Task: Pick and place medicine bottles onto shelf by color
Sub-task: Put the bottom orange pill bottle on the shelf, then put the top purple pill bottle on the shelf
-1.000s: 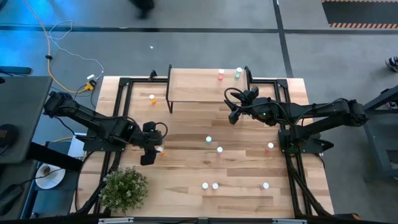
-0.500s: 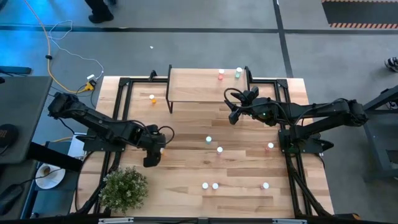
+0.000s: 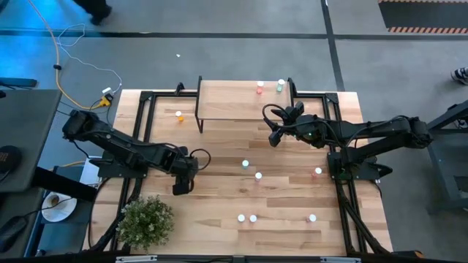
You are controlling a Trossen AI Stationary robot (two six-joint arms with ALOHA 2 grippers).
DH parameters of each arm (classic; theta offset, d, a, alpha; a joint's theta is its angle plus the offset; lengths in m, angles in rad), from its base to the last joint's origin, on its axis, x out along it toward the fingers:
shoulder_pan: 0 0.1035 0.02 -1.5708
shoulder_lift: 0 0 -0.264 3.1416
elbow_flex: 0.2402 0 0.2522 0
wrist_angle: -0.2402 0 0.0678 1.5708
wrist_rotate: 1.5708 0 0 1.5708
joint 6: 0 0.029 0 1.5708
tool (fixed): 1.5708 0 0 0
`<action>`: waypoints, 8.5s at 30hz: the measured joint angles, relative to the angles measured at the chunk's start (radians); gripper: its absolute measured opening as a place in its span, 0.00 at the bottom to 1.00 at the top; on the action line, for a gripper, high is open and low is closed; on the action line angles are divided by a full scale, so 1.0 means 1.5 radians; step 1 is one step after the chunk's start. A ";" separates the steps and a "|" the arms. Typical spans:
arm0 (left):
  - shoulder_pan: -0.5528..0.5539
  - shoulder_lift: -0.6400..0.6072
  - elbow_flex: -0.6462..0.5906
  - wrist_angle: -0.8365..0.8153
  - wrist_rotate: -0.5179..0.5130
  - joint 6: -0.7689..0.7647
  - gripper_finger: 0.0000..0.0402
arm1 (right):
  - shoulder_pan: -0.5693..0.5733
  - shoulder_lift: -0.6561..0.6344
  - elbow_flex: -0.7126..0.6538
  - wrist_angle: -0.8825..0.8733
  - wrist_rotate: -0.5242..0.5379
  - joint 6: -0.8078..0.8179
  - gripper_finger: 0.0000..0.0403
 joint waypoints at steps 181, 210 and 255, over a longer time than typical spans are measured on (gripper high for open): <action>0.687 0.392 0.785 -0.360 0.126 0.596 0.32 | 0.000 0.001 0.000 -0.055 -0.001 0.060 0.50; 0.687 0.392 0.791 -0.348 0.086 0.596 0.59 | 0.000 0.001 0.000 -0.055 -0.001 0.060 0.50; 0.547 0.252 0.752 -0.335 0.327 0.524 0.59 | 0.104 0.001 0.000 -0.134 -0.038 0.210 0.50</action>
